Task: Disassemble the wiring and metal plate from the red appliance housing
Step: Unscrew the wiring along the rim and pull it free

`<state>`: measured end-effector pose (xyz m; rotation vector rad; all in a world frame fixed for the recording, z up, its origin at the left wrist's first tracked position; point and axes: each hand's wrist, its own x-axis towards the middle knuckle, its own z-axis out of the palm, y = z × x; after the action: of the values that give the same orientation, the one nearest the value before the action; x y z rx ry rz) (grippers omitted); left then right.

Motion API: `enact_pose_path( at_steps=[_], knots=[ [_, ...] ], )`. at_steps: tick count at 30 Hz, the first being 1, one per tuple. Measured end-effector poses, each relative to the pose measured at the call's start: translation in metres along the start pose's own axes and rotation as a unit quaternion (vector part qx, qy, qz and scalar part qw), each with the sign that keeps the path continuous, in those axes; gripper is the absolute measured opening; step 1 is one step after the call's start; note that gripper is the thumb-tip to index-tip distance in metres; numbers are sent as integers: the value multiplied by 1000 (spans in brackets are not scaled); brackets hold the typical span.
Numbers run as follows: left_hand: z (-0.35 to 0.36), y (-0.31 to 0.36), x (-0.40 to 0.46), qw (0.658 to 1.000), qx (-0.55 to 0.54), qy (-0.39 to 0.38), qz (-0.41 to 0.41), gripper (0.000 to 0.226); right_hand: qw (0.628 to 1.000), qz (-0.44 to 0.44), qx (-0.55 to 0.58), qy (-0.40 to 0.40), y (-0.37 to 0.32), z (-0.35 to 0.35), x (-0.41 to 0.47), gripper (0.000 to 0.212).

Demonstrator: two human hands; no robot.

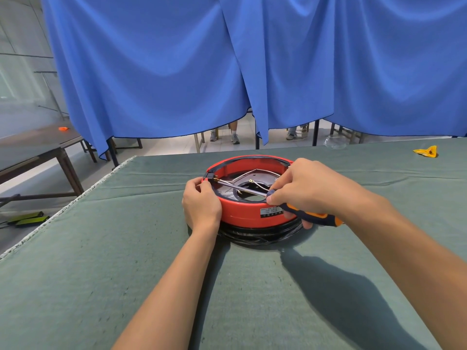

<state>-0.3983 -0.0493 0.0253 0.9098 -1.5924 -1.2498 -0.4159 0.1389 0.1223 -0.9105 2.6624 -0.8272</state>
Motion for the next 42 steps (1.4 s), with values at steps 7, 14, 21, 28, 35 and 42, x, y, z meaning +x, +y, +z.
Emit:
enact_pose_path(
  at_steps=[7,14,21,28,35,42],
  knots=[
    [0,0,0,1000,0,-3,3,23,1000,1,-17,8,-1,8,2,14],
    [-1,0,1,1000,7,-2,6,22,1000,3,-4,4,0,6,2,14],
    [-1,-1,1,1000,8,-4,7,21,1000,9,18,1,1,4,1,16],
    [-1,1,0,1000,16,-7,5,18,999,10,33,0,1,10,-1,16],
    [-2,5,-7,999,32,4,-5,14,998,-13,-35,44,-9,25,-4,23],
    [-2,4,-7,999,32,2,-1,12,999,-2,-36,22,-4,12,-13,24]
  ],
)
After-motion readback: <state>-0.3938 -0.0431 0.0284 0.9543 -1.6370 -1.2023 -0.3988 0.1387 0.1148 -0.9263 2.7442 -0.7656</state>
